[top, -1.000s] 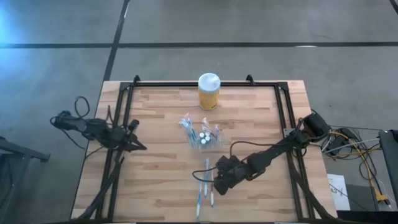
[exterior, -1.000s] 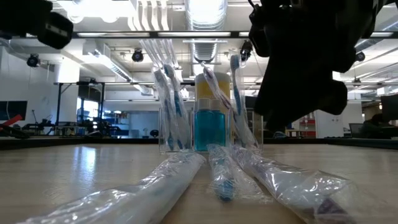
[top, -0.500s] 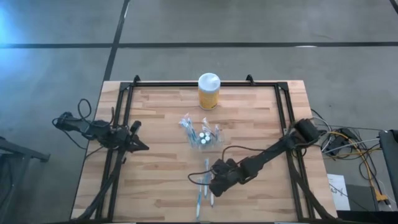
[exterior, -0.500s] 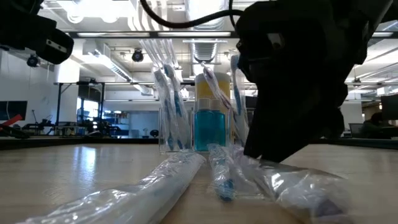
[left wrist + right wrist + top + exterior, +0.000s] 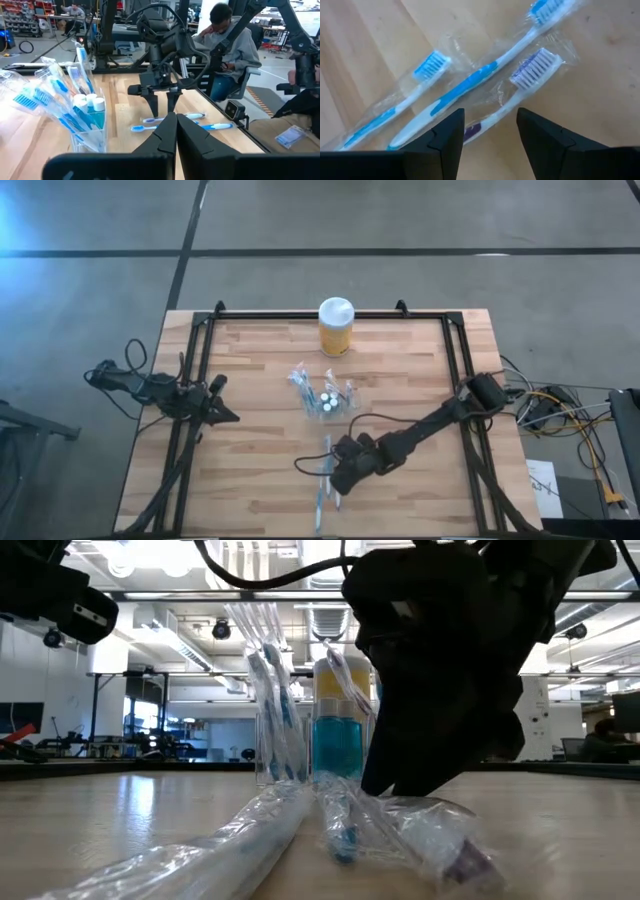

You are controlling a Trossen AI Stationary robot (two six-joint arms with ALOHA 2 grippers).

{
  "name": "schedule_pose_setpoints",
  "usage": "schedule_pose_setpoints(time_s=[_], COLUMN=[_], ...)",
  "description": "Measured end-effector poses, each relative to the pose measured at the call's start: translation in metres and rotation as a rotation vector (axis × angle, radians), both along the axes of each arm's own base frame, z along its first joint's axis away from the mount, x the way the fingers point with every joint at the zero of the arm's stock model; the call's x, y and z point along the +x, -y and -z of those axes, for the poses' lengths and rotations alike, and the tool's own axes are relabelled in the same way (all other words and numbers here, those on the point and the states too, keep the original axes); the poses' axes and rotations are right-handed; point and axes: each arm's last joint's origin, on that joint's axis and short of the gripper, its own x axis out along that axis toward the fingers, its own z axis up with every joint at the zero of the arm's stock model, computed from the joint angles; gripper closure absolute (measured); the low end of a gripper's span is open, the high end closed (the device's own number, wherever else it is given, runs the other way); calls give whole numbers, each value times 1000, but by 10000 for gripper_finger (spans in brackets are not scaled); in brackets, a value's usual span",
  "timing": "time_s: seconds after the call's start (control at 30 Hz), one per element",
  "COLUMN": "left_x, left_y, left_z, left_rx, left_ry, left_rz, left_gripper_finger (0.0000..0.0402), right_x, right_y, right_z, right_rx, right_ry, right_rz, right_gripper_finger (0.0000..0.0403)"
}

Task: Pick & Place toothbrushing station
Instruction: Put the violet toothbrush into the transparent organizer

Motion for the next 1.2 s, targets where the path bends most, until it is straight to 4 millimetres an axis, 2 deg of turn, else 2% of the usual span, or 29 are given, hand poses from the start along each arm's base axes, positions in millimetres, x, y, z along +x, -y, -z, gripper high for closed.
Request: schedule_pose_setpoints(time_s=[0.17,0.3,0.7,0.93,1.2], left_x=[0,0,0,0,0], left_y=[0,0,0,0,0], left_z=[0,0,2,2,3], left_rx=[0,-1,-4,-4,0], left_ry=[0,-1,-20,-20,-32], left_rz=[0,0,-2,-5,-7], left_gripper_finger=[388,395,389,396,388], right_x=[2,1,-9,-20,-35], right_y=[7,10,15,20,18], right_z=[7,11,10,-12,-68], right_rx=[-13,-37,-107,-151,-260], right_ry=[-15,-45,-155,-176,-5], right_rz=[13,-4,-82,-134,-165], right_gripper_finger=[224,241,379,389,396])
